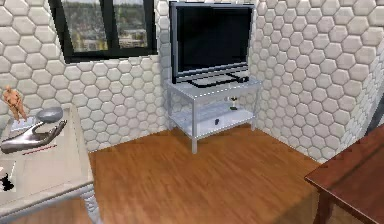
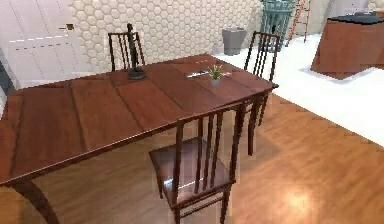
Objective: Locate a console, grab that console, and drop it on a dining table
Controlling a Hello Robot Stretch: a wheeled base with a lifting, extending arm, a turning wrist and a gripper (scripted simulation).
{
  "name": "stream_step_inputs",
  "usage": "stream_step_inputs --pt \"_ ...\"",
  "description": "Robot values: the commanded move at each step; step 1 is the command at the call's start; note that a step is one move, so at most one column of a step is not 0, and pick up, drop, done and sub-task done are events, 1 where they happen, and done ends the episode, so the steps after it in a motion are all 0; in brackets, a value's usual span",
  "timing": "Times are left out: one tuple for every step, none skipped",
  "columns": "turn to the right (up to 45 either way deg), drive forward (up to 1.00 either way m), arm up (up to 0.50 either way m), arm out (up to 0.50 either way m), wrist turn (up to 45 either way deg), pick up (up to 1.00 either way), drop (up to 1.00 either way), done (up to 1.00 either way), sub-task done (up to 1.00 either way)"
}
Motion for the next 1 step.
stream_step_inputs --pt "0.0 0.60 0.00 0.00 0.0 0.00 0.00 0.00 0.00"
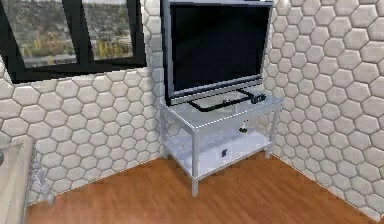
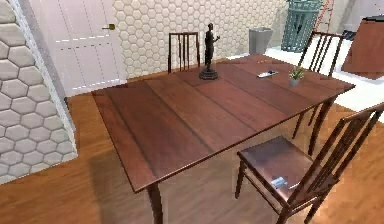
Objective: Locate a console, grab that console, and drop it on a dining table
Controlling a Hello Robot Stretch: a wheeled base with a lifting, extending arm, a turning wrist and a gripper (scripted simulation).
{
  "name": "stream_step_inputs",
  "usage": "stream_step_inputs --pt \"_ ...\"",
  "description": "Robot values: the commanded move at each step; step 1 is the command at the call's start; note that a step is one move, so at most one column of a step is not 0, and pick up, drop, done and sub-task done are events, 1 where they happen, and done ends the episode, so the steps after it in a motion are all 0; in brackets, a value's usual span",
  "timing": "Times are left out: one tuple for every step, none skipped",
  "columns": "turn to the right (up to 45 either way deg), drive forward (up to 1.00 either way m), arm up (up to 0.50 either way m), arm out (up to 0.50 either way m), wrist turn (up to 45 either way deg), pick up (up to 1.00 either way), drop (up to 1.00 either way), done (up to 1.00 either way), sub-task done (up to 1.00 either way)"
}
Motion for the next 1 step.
stream_step_inputs --pt "12.0 0.00 0.00 0.00 0.0 0.00 0.00 0.00 0.00"
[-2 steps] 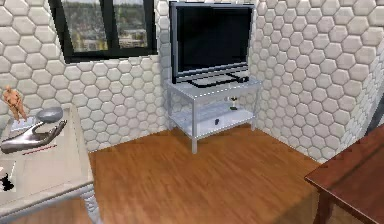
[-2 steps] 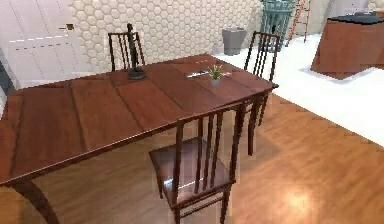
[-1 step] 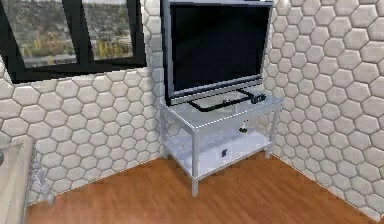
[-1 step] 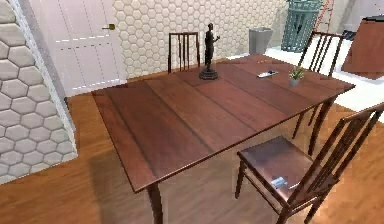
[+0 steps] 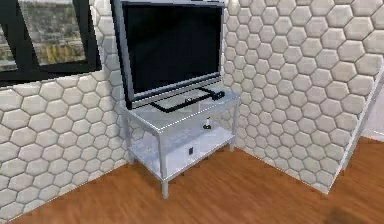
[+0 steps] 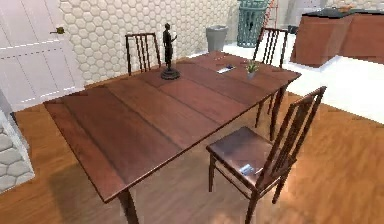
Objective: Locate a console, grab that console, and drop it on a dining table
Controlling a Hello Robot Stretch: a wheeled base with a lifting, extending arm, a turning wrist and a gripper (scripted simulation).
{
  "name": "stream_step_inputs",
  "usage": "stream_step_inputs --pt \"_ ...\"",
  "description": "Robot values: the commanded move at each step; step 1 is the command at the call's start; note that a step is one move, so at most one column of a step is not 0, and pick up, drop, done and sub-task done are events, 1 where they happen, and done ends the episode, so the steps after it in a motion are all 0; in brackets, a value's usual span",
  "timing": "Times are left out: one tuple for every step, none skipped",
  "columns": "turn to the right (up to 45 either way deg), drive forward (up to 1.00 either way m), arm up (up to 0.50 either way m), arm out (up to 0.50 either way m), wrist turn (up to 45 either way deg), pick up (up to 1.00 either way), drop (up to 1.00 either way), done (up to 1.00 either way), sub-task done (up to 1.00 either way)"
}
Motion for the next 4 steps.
stream_step_inputs --pt "0.0 0.40 0.00 0.00 0.0 0.00 0.00 0.00 0.00" --pt "9.0 0.00 0.00 0.00 0.0 0.00 0.00 0.00 0.00" --pt "0.0 0.60 0.00 0.00 0.0 0.00 0.00 0.00 0.00" --pt "-45.0 0.00 0.00 0.00 0.0 0.00 0.00 0.00 0.00"
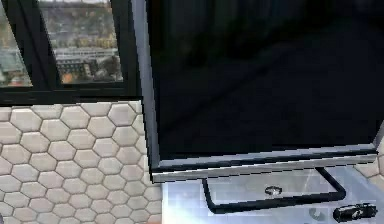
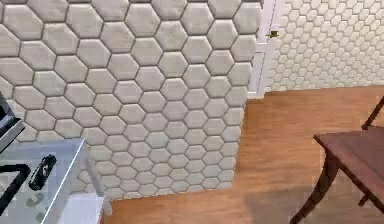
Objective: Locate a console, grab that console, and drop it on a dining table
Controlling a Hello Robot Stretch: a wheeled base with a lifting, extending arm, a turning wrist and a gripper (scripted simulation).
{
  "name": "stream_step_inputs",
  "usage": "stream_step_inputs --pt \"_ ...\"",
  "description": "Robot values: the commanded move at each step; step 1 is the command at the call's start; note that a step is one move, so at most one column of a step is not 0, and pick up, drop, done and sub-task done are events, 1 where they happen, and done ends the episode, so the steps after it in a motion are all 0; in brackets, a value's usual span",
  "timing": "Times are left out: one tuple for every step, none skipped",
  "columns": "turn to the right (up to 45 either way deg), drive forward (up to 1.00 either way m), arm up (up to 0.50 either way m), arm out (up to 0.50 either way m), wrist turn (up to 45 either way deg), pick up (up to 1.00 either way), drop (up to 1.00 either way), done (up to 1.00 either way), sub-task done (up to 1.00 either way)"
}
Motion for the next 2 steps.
stream_step_inputs --pt "-36.0 0.00 0.00 0.00 0.0 0.00 0.00 0.00 0.00" --pt "0.0 0.00 0.50 0.00 0.0 0.00 0.00 0.00 0.00"
